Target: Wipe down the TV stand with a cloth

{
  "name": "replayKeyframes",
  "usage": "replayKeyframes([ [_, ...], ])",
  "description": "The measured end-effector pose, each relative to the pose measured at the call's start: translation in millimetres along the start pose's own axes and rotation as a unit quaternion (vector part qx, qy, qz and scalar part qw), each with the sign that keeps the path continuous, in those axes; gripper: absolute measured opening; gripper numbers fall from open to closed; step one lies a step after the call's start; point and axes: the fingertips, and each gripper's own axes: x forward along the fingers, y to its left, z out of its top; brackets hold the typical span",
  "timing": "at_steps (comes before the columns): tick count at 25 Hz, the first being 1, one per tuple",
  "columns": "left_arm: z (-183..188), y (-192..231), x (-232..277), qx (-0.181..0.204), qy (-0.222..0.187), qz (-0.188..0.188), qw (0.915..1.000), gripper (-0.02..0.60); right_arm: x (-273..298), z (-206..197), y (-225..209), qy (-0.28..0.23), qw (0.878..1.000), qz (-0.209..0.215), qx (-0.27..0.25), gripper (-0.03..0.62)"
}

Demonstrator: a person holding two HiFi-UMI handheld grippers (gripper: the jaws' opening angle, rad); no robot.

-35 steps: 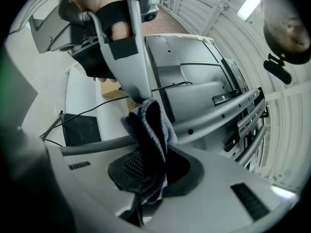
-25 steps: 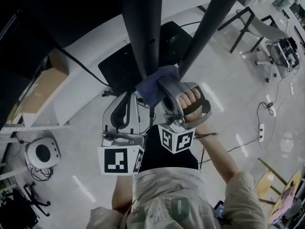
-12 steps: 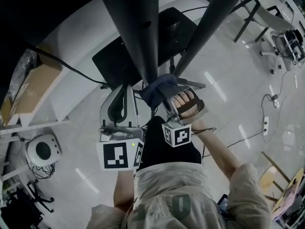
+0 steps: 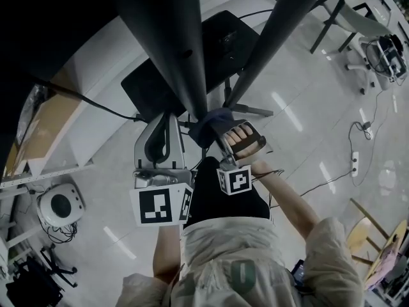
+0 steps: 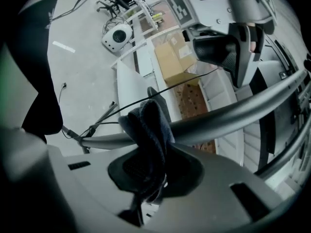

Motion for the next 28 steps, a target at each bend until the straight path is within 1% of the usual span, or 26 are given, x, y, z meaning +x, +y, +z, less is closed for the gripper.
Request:
replayKeyframes([
  [1, 11, 1, 0, 0.000, 0.000, 0.000, 1.0000, 0.015, -6, 1, -12, 0.002, 1.000, -0.001, 0.013, 0.057],
  [3, 43, 2, -4, 0.001, -0.001, 0.003, 1.0000, 0.015, -25, 6, -53, 0.004, 0.999, -0.016, 0.048, 0.057],
  [5, 85, 0, -9, 0.003, -0.009, 0.006, 0.9999, 0.015, -49, 13, -111, 0.001, 0.996, -0.041, 0.085, 0.057],
  [7, 133, -4, -14, 0.008, -0.023, 0.006, 0.9997, 0.015, -75, 23, -179, -0.010, 0.991, -0.069, 0.117, 0.057],
  [9, 180, -11, -18, 0.014, -0.038, 0.003, 0.9992, 0.015, -99, 34, -247, -0.027, 0.982, -0.097, 0.163, 0.057],
  [11, 221, -19, -22, 0.016, -0.050, 0.001, 0.9986, 0.015, -123, 41, -307, -0.045, 0.966, -0.119, 0.224, 0.057],
  [13, 255, -28, -28, 0.013, -0.062, -0.001, 0.9980, 0.015, -146, 45, -355, -0.054, 0.943, -0.136, 0.298, 0.057],
  [15, 285, -36, -33, 0.013, -0.081, -0.003, 0.9967, 0.015, -166, 49, -396, -0.065, 0.916, -0.150, 0.366, 0.057],
  [18, 319, -46, -41, 0.027, -0.108, -0.012, 0.9937, 0.015, -195, 56, -446, -0.093, 0.883, -0.171, 0.428, 0.057],
  [19, 326, -50, -44, 0.031, -0.115, -0.016, 0.9927, 0.015, -204, 56, -457, -0.107, 0.867, -0.184, 0.451, 0.057],
  [20, 331, -53, -47, 0.035, -0.121, -0.020, 0.9918, 0.015, -214, 56, -465, -0.123, 0.843, -0.200, 0.483, 0.057],
  [22, 337, -57, -54, 0.038, -0.130, -0.025, 0.9904, 0.015, -231, 52, -471, -0.150, 0.786, -0.226, 0.556, 0.057],
  [23, 337, -57, -56, 0.040, -0.131, -0.026, 0.9902, 0.015, -237, 49, -471, -0.156, 0.767, -0.233, 0.577, 0.057],
  [26, 336, -56, -59, 0.037, -0.130, -0.028, 0.9905, 0.015, -248, 36, -467, -0.164, 0.734, -0.238, 0.615, 0.057],
  [27, 337, -55, -59, 0.035, -0.131, -0.028, 0.9903, 0.015, -250, 34, -466, -0.166, 0.725, -0.237, 0.625, 0.057],
  [28, 338, -54, -60, 0.034, -0.133, -0.028, 0.9901, 0.015, -251, 32, -466, -0.167, 0.719, -0.237, 0.632, 0.057],
])
